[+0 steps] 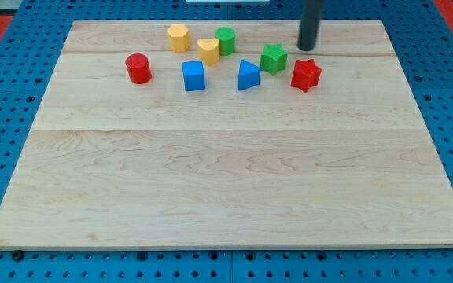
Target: Slide red star to the right of yellow heart
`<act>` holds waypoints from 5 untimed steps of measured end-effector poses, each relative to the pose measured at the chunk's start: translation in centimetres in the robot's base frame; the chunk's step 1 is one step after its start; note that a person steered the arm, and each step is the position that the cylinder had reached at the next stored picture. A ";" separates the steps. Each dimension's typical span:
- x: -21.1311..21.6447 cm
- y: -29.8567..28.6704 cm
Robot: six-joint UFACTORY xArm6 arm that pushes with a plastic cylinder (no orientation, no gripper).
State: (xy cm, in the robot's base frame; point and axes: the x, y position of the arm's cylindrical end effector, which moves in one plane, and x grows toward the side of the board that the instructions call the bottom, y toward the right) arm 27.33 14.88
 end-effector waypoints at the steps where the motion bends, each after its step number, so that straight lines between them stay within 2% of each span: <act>1: 2.3 -2.1; 2: 2.6 -8.4; 3: 2.6 -6.7; 4: 2.8 1.9; 5: 4.9 6.6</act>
State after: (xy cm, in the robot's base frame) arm 32.18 21.51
